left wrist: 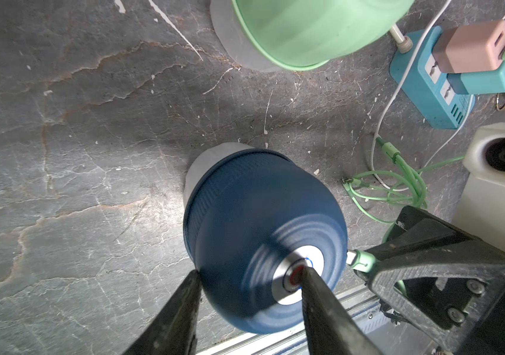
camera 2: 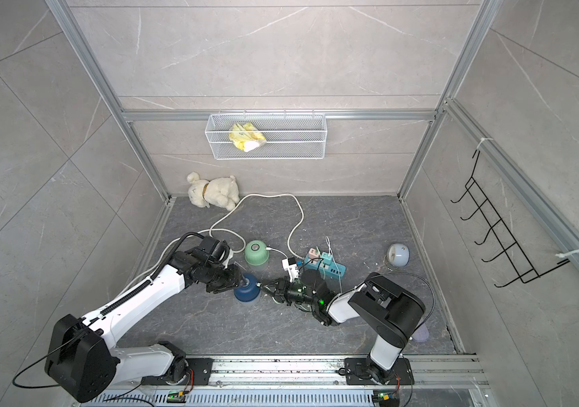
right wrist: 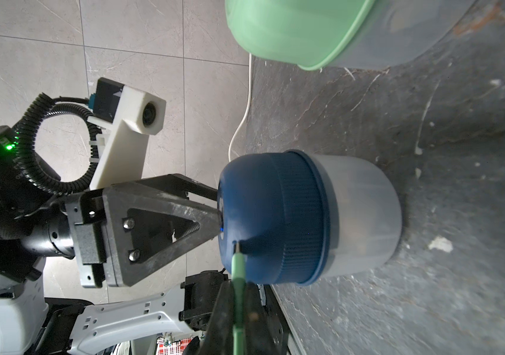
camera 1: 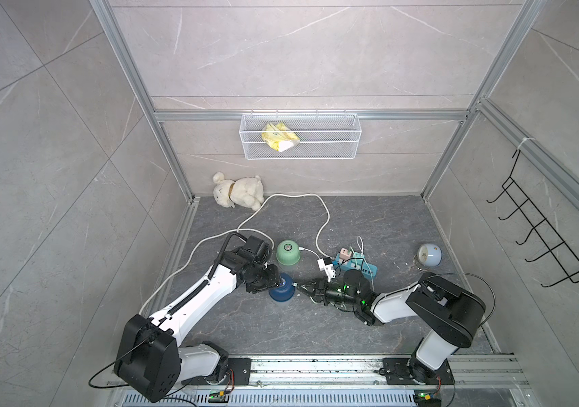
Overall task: Charge the cordless meat grinders
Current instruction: Insert the charging cable into the cordless meat grinder.
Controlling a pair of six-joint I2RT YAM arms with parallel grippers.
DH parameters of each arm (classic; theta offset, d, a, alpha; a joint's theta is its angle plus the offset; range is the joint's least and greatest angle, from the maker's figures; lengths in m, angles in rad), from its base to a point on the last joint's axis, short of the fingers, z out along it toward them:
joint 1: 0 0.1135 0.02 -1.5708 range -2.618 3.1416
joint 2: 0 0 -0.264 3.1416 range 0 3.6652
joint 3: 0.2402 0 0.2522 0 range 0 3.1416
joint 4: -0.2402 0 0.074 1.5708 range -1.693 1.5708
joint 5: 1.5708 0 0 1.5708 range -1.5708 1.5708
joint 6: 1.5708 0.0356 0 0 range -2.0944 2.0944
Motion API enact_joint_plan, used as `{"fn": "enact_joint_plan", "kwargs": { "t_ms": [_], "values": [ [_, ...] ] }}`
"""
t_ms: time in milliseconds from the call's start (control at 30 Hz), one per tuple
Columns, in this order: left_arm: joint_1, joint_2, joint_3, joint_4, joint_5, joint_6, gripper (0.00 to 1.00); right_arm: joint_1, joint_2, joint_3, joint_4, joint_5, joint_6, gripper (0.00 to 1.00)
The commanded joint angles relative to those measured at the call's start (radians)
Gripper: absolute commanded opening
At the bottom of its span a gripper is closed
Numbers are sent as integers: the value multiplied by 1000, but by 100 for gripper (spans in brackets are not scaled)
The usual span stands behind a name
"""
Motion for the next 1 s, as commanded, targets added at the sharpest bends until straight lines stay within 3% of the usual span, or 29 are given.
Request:
{"fn": "enact_joint_plan", "kwargs": {
  "t_ms": [0,967],
  "values": [
    [-48,33,-45,26,44,-40,52,25,4,18,-34,-6,10,0],
    [-49,37,-31,-9,10,-29,52,26,-14,39,-51,-76,22,0]
  ]
}}
